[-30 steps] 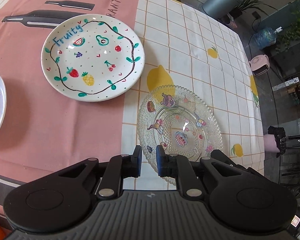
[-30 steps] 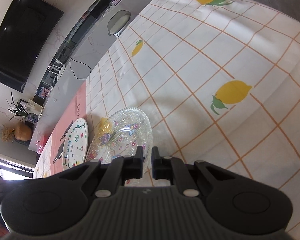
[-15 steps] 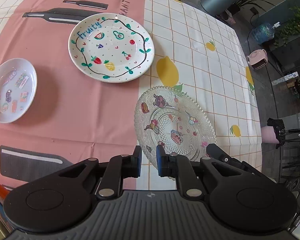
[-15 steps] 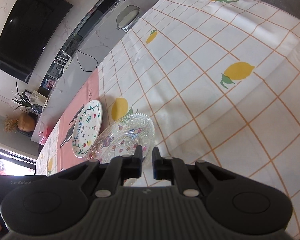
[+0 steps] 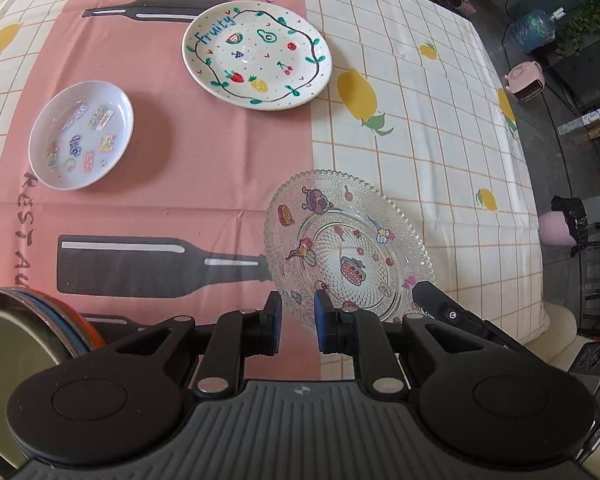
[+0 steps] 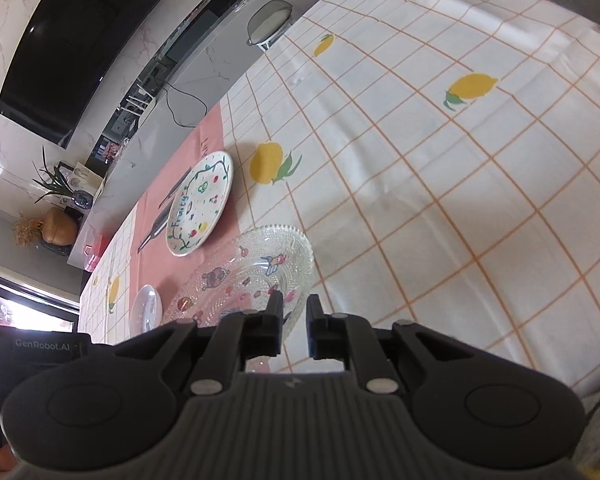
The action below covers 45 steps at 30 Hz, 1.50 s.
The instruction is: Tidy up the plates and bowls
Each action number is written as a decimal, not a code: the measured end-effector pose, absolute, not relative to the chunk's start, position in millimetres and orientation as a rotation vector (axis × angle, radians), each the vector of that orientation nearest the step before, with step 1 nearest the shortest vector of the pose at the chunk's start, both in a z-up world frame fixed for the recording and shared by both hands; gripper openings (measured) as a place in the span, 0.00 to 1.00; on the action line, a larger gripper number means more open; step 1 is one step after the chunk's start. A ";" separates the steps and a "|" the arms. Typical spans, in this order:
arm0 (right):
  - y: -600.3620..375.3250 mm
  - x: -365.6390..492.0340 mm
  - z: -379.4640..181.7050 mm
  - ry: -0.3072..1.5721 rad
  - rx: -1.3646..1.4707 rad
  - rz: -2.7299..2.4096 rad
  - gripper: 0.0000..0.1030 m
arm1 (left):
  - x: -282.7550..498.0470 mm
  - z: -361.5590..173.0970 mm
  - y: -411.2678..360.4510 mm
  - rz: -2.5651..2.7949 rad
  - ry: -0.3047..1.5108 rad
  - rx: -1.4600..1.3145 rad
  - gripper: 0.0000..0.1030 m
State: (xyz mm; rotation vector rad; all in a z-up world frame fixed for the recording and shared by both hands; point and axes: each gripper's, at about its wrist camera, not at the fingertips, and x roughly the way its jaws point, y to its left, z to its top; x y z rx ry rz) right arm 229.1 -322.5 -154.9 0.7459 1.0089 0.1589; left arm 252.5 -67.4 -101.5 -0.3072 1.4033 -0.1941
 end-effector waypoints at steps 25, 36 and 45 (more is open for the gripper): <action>-263.9 210.3 -167.1 1.175 0.427 0.363 0.17 | 218.0 -114.8 -67.3 -0.123 1.539 -0.018 0.23; -250.6 208.6 -165.7 1.175 0.292 0.384 0.14 | 217.6 -113.6 -73.2 -0.151 1.528 0.009 0.24; -258.3 208.6 -164.9 1.151 0.340 0.359 0.18 | 240.1 -100.8 -56.5 -0.211 1.490 -0.131 0.52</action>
